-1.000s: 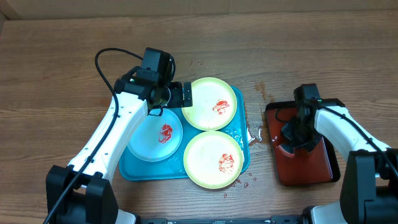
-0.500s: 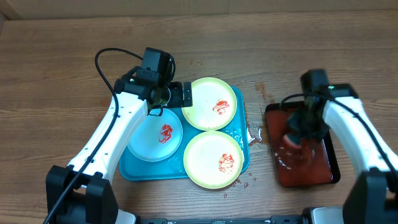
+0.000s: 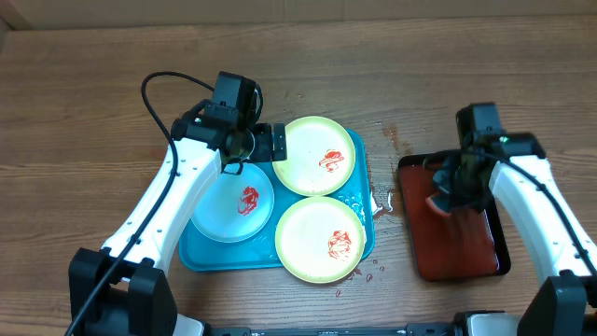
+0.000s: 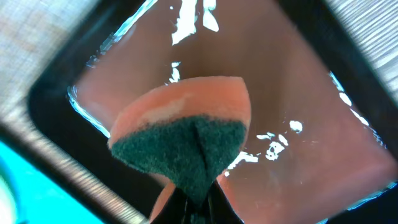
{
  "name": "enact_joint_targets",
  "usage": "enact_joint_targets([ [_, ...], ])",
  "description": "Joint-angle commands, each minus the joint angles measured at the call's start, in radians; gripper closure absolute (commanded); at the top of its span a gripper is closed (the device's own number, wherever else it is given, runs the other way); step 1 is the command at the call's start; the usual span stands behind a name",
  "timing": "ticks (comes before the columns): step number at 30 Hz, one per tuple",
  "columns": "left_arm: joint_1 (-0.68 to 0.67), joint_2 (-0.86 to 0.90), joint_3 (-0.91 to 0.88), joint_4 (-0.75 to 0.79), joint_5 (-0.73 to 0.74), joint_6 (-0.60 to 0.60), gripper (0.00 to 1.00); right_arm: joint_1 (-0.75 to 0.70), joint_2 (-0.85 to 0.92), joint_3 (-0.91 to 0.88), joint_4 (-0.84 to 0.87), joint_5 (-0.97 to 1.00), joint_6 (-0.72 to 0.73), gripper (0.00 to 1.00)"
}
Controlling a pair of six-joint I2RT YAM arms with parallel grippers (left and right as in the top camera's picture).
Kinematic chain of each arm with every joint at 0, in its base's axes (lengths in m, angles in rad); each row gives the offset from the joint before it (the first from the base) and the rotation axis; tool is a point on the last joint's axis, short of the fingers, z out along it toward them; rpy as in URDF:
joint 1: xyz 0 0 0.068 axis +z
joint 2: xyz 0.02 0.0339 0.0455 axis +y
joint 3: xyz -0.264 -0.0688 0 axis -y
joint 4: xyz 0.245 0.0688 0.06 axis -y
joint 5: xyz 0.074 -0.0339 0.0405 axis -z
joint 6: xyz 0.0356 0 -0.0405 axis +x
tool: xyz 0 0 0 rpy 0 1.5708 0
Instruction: Clean dirty plates on tray and stack at the side
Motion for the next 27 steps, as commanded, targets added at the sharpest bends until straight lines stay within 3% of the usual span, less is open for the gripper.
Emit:
enact_joint_targets([
  [1, 0.011, 0.005, 0.021, -0.008, -0.024, 0.011, 0.0, 0.004, -0.007, -0.085, 0.048, -0.022, 0.01, 0.96],
  [7, 0.013, 0.005, 0.021, -0.025, -0.021, 0.013, 0.0, 0.004, -0.009, -0.134, 0.095, -0.022, -0.016, 0.96],
  [13, 0.014, 0.005, 0.021, -0.045, -0.014, 0.013, 0.01, 0.004, -0.045, -0.048, 0.053, -0.021, -0.099, 0.96],
  [15, 0.014, 0.005, 0.021, -0.045, -0.014, 0.013, 0.23, 0.004, -0.087, -0.015, 0.05, -0.021, -0.099, 0.96],
  [16, 0.014, 0.005, 0.021, -0.044, -0.014, 0.013, 0.27, 0.004, -0.113, -0.006, 0.06, -0.02, -0.099, 0.96],
  [17, 0.014, 0.005, 0.021, -0.043, -0.015, 0.013, 0.27, 0.004, -0.142, -0.004, 0.079, -0.02, -0.099, 0.96],
  [19, 0.014, 0.005, 0.021, -0.043, -0.021, 0.013, 0.16, 0.004, -0.213, -0.004, 0.127, 0.0, -0.099, 0.96],
  [27, 0.014, 0.005, 0.021, -0.039, -0.026, 0.043, 0.29, 0.004, -0.432, -0.004, 0.244, 0.122, -0.285, 0.96],
])
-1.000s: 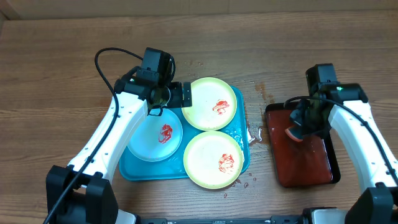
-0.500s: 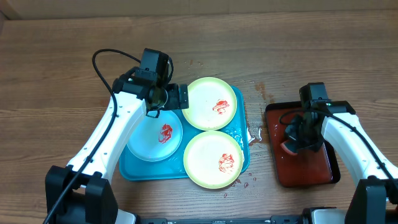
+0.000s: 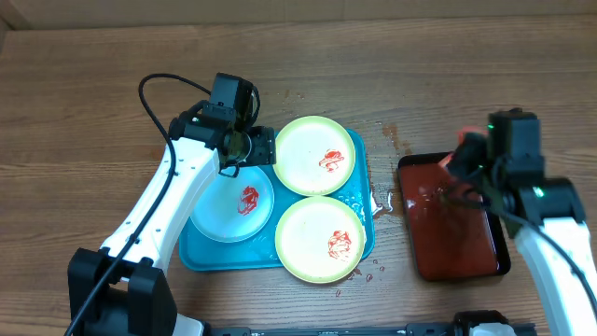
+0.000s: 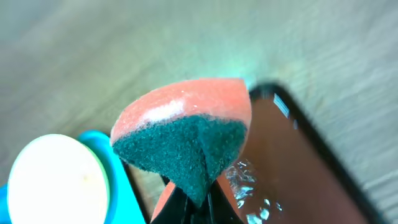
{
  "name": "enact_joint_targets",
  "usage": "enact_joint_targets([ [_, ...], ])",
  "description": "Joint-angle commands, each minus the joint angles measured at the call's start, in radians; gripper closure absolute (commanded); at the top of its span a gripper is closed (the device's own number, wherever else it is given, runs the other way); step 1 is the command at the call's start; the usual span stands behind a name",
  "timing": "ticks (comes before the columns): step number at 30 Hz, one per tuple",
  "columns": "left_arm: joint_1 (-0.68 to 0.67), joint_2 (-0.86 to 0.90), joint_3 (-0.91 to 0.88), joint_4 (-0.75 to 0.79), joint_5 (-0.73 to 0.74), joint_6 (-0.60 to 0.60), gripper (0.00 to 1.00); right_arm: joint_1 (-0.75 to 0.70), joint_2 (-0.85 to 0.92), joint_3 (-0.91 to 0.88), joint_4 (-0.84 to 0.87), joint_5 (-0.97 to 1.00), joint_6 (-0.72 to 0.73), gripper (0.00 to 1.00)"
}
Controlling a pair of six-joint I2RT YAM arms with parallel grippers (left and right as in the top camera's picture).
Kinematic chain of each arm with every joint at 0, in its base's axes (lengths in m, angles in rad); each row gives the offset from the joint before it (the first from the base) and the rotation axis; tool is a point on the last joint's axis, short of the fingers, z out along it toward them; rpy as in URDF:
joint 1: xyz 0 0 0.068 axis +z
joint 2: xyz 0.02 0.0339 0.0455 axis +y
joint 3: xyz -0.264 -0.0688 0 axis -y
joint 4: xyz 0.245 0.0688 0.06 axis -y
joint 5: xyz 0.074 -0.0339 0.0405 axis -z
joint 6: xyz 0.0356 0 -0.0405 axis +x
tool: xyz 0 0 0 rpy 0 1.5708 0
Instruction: Clean dirty plates on tray and stack at the side
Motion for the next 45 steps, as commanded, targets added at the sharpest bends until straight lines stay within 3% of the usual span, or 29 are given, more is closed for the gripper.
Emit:
enact_joint_targets([
  [1, 0.005, 0.005, 0.021, 0.003, -0.01, 0.029, 0.29, 0.004, -0.067, 0.028, 0.011, 0.075, -0.113, 0.96],
  [29, 0.005, 0.005, 0.021, 0.0, -0.009, 0.033, 0.24, 0.004, -0.095, 0.028, 0.021, 0.074, -0.154, 0.96],
  [32, 0.006, 0.005, 0.021, -0.013, -0.011, 0.032, 0.33, 0.004, -0.095, 0.028, 0.021, 0.071, -0.154, 0.96],
  [34, 0.012, 0.005, 0.021, -0.041, -0.032, 0.0, 0.45, 0.004, -0.095, 0.028, 0.021, 0.071, -0.154, 0.96],
  [36, 0.041, 0.005, 0.02, -0.1, -0.085, -0.056, 0.45, 0.004, -0.095, 0.028, 0.018, 0.07, -0.151, 0.96],
  [39, 0.103, 0.005, 0.008, -0.156, -0.105, -0.056, 0.36, 0.004, -0.095, 0.028, 0.016, 0.055, -0.151, 0.96],
  [41, 0.147, 0.005, -0.002, -0.181, -0.093, -0.032, 0.36, 0.004, -0.095, 0.028, 0.013, 0.055, -0.151, 0.96],
  [45, 0.235, 0.004, -0.021, -0.202, 0.069, 0.15, 0.37, 0.004, -0.095, 0.028, 0.006, 0.051, -0.146, 0.96],
])
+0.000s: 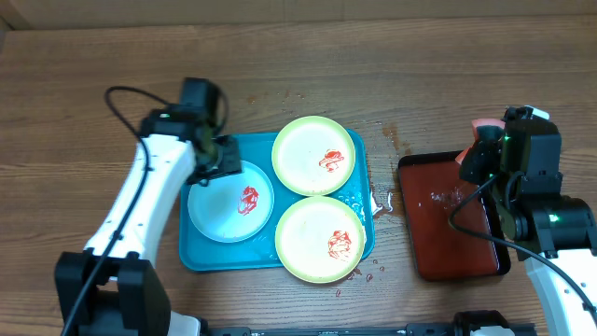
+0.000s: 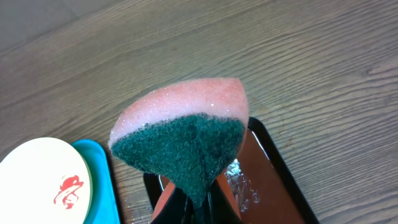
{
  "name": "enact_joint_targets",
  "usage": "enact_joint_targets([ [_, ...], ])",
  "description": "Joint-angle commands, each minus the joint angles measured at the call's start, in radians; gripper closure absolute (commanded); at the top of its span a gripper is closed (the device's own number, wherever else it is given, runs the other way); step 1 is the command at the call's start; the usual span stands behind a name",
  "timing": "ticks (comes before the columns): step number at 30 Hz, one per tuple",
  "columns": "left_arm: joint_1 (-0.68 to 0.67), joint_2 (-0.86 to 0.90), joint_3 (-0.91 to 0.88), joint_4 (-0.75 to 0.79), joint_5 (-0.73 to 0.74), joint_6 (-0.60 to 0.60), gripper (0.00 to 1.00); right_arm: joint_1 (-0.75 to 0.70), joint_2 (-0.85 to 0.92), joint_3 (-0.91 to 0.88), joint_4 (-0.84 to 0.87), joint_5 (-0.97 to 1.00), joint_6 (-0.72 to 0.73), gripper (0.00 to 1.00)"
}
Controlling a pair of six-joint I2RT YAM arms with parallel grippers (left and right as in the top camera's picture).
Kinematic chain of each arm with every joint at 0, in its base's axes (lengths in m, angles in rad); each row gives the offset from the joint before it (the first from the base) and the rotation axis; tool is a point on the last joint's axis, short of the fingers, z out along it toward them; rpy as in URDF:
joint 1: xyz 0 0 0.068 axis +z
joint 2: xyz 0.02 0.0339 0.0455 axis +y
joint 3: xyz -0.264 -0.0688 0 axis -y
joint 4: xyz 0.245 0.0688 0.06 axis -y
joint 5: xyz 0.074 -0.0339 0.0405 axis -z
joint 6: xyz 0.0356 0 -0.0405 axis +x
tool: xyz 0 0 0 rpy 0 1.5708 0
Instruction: Clean dirty plates on tray and stack at the side
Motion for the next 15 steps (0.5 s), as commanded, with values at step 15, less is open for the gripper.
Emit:
enact_joint_targets([
  [15, 0.18, 0.004, -0.056, 0.011, 0.105, 0.239, 0.41, 0.004, -0.012, 0.027, -0.021, -0.027, 0.011, 0.96],
])
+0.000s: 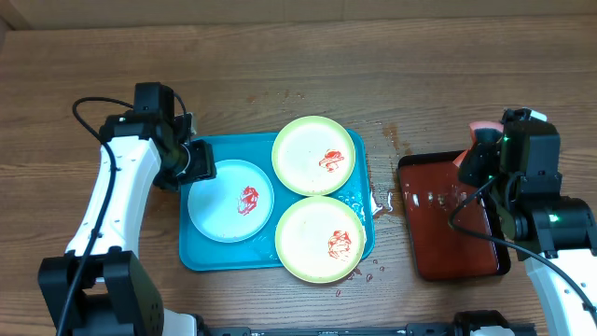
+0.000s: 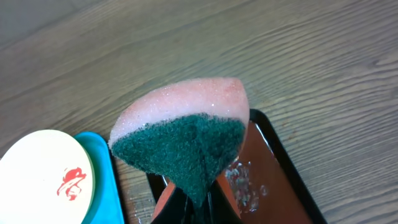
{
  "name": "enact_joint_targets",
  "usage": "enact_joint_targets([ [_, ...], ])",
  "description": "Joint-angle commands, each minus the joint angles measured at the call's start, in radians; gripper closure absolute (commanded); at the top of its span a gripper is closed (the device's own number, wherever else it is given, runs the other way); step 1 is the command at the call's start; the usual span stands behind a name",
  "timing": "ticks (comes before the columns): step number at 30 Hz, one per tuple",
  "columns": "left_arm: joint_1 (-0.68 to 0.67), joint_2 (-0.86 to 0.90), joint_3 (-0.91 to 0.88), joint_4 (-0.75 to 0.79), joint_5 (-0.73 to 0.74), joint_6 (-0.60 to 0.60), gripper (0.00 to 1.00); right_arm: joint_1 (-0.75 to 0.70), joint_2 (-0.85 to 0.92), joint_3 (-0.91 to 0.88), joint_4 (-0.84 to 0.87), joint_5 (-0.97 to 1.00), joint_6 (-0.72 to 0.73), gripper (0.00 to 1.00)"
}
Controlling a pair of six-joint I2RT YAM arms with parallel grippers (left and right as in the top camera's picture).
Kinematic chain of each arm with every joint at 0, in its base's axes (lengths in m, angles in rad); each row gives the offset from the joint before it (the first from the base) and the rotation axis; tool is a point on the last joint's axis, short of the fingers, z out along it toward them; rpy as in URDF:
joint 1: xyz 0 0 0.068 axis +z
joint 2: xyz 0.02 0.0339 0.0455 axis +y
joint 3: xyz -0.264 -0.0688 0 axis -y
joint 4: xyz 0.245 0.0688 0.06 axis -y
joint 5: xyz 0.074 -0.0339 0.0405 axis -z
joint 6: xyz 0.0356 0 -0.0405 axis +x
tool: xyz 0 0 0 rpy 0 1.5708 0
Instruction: Clean dirty plates on tray and stack at the side
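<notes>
Three plates with red smears lie on the blue tray (image 1: 201, 257): a white plate (image 1: 230, 199) at the left, a green-rimmed plate (image 1: 314, 155) at the far side and another green-rimmed plate (image 1: 320, 239) at the near side. My left gripper (image 1: 191, 161) sits low at the tray's far left edge, just off the white plate; its jaws are not clear from above. My right gripper (image 2: 198, 202) is shut on a folded pink and green sponge (image 2: 186, 130), held in the air over the far end of the red-brown water tray (image 2: 267, 186). From above, the sponge (image 1: 480, 128) shows pink.
The water tray (image 1: 452, 219) lies right of the blue tray, with wet spots on the wood (image 1: 378, 201) between them. Bare wooden table (image 1: 93, 75) runs left of and behind the blue tray.
My left gripper has moved left, from the white plate's far rim to the blue tray's left edge. The right gripper holds the sponge in almost the same place.
First the sponge was held down inside the water tray while my left gripper was at the far green plate's left rim. Then the sponge was up above the tray. Later the left gripper was at the white plate's rim, and now it is at the tray's edge.
</notes>
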Motion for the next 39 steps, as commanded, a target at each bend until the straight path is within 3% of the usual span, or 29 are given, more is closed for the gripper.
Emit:
enact_joint_targets([
  [1, 0.027, 0.004, -0.045, 0.025, 0.0, 0.03, 0.42, 0.004, -0.012, 0.027, -0.004, -0.007, 0.007, 0.96],
  [13, 0.068, 0.004, -0.273, 0.262, -0.037, -0.011, 0.43, 0.004, -0.012, 0.027, -0.047, -0.007, 0.008, 0.96],
  [19, 0.088, 0.004, -0.285, 0.286, -0.037, -0.008, 0.42, 0.004, -0.012, 0.027, -0.047, -0.007, 0.008, 0.96],
  [23, 0.088, 0.007, -0.288, 0.291, -0.033, 0.0, 0.5, 0.004, -0.012, 0.027, -0.047, -0.007, 0.008, 0.96],
  [32, 0.088, 0.067, -0.352, 0.356, -0.018, -0.004, 0.45, 0.004, -0.012, 0.027, -0.047, -0.008, 0.008, 0.96],
  [33, 0.088, 0.072, -0.352, 0.362, -0.018, -0.004, 0.48, 0.004, -0.012, 0.027, -0.047, -0.008, 0.008, 0.96],
  [36, 0.088, 0.077, -0.352, 0.375, -0.018, -0.005, 0.7, 0.004, -0.012, 0.027, -0.047, -0.008, 0.008, 0.96],
  [37, 0.088, 0.077, -0.352, 0.382, -0.019, -0.01, 0.9, 0.004, -0.012, 0.027, -0.048, -0.012, 0.008, 0.96],
  [39, 0.091, 0.077, -0.352, 0.388, -0.057, -0.048, 0.96, 0.004, -0.012, 0.027, -0.048, -0.015, 0.008, 0.96],
])
